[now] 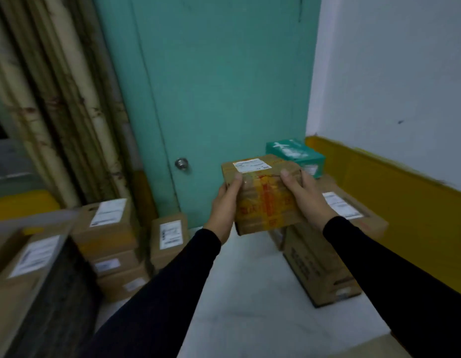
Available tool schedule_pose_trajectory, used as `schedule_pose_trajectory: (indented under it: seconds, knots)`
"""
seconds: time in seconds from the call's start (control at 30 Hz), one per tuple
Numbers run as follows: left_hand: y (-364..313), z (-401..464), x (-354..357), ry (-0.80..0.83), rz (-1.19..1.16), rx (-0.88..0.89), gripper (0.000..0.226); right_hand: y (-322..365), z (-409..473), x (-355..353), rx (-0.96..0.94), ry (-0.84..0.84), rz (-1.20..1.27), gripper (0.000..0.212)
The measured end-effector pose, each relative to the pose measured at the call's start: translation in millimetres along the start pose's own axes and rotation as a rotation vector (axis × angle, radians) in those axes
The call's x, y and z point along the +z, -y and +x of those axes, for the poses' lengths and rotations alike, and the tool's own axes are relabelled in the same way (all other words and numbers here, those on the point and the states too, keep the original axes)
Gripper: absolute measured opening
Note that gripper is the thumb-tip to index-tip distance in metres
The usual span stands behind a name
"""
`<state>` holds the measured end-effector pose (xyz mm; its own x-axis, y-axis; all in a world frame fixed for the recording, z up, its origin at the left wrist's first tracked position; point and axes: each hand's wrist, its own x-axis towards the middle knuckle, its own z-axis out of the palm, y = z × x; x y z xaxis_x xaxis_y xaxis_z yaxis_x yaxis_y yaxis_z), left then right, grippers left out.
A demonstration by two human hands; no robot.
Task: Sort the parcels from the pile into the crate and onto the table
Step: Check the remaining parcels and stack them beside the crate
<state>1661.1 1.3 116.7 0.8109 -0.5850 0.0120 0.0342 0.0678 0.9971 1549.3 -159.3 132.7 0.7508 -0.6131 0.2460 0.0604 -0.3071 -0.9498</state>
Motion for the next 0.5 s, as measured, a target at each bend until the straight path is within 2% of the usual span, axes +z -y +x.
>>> schedule_pose_trajectory:
  seconds: [0.07, 0.13, 0.2, 0.27, 0.33, 0.4, 0.5]
  knots:
    - [4.3, -21.4, -43.9, 0.012, 0.032, -0.003, 0.077, 2.0, -10.5, 41.6, 0.062, 0.108, 0.101, 0.048]
    - [16.4, -37.1, -84.2, 0.025, -0.004, -0.037, 0.056, -7.7, -17.5, 78.3, 0.156, 0.229, 0.178, 0.051]
    - [33.3, -48.9, -117.5, 0.028, 0.010, -0.087, 0.060, -19.8, -26.7, 108.5, 0.213, 0.322, 0.179, 0.061]
    - [54.0, -61.3, -144.2, -0.010, 0.025, -0.157, 0.083, -34.6, -40.9, 135.6, 0.258, 0.408, 0.208, 0.070]
    - [75.8, -72.8, -165.0, -0.071, -0.003, -0.216, 0.093, -54.4, -56.4, 160.4, 0.328, 0.433, 0.228, 0.077]
    - [94.0, -83.9, -177.3, -0.101, -0.042, -0.274, 0.088, -69.7, -75.7, 180.6, 0.389, 0.447, 0.239, 0.073]
    - [118.3, -101.7, -190.4, -0.133, -0.123, -0.362, 0.061, -93.9, -98.7, 204.0, 0.497, 0.458, 0.282, 0.057]
